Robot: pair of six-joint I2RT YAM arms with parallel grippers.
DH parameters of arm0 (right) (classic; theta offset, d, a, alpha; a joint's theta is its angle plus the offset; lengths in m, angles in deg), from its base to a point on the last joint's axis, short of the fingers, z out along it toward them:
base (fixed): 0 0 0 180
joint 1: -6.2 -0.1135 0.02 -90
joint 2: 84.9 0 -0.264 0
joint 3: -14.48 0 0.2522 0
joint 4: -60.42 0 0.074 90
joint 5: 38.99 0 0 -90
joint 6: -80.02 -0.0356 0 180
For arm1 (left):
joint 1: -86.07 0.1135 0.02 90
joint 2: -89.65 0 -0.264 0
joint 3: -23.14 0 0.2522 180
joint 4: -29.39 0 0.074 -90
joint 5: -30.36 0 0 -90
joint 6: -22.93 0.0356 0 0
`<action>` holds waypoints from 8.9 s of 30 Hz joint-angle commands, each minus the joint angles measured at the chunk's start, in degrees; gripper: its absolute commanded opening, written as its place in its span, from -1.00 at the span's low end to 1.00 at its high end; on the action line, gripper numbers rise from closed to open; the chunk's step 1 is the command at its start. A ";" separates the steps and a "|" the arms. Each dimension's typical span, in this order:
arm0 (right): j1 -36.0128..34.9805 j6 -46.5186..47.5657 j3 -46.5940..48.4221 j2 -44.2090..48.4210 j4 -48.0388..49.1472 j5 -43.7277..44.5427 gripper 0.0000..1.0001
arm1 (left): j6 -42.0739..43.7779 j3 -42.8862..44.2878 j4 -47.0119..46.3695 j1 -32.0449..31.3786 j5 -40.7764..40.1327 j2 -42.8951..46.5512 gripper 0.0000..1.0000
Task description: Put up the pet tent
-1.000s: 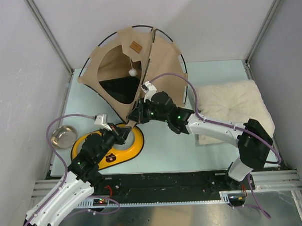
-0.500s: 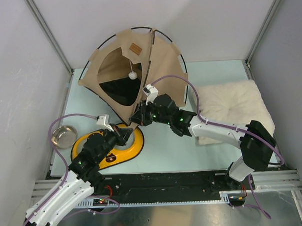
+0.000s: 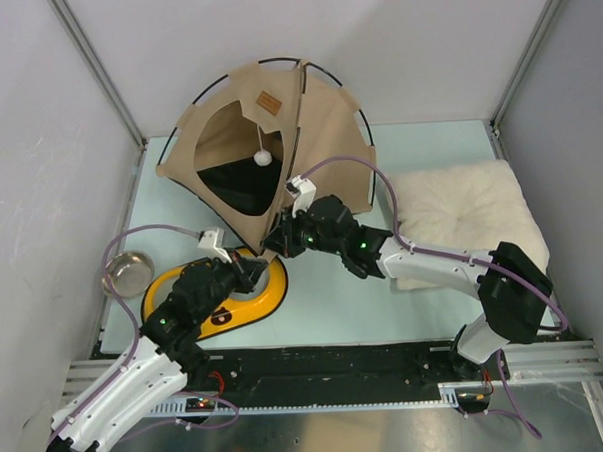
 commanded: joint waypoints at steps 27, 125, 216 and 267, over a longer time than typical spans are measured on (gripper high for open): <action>3.82 9.83 5.47 1.00 -3.69 26.13 -1.00 | 5.12 4.58 15.28 0.12 -2.23 -10.41 -1.00; 7.80 11.89 8.91 -7.24 -4.90 -2.33 -1.00 | 15.36 -4.86 -5.99 -17.04 -26.98 -2.57 -1.00; 4.62 -0.85 21.78 -4.60 -21.32 -8.83 -1.00 | 25.09 -8.74 -32.39 -8.85 -12.89 -7.26 -0.04; 5.35 4.72 22.94 -8.53 -21.03 0.02 -1.00 | 24.20 -5.52 -35.04 -5.55 -9.17 -11.27 -1.00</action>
